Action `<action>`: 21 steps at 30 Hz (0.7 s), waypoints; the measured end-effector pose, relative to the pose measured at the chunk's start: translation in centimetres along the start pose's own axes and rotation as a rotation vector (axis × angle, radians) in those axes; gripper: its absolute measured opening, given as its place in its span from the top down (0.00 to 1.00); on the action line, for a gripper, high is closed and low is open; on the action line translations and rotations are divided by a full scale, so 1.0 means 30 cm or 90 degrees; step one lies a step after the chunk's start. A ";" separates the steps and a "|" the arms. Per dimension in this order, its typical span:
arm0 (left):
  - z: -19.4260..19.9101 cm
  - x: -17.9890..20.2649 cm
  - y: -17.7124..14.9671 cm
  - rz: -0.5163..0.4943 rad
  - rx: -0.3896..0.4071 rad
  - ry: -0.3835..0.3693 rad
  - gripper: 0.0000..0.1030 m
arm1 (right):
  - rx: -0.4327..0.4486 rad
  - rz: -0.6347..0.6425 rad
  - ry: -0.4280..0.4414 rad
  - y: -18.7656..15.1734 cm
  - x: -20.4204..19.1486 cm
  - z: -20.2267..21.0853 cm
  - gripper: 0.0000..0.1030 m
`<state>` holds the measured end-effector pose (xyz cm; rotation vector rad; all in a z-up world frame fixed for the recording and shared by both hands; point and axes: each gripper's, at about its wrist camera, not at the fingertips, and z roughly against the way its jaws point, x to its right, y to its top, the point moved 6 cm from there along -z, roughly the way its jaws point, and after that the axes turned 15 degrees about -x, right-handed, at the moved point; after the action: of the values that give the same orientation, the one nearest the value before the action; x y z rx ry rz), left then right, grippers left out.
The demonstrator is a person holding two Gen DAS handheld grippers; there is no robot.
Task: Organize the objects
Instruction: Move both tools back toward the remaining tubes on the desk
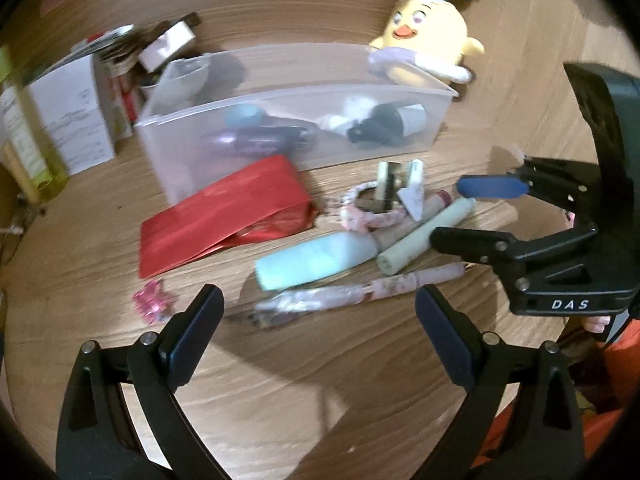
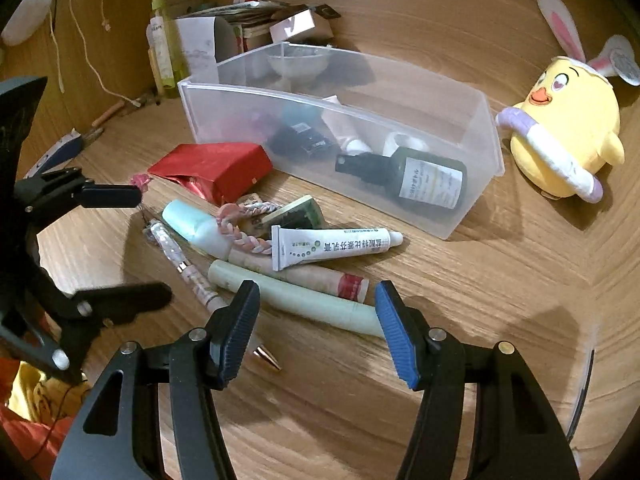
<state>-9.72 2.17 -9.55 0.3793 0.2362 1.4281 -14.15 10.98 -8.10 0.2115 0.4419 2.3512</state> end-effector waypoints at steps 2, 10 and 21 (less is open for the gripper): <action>-0.016 0.017 0.009 -0.008 -0.006 -0.004 0.05 | -0.006 0.002 0.005 -0.005 0.001 -0.004 0.46; -0.024 0.052 -0.037 -0.033 -0.028 -0.029 0.28 | -0.031 -0.015 0.020 -0.068 0.039 -0.011 0.55; -0.027 0.146 -0.030 -0.122 -0.025 -0.009 0.34 | -0.027 0.020 0.018 -0.065 0.008 -0.015 0.66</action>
<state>-8.61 6.50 -10.35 0.3255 0.2270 1.2397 -13.22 12.36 -9.24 0.1661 0.4046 2.3954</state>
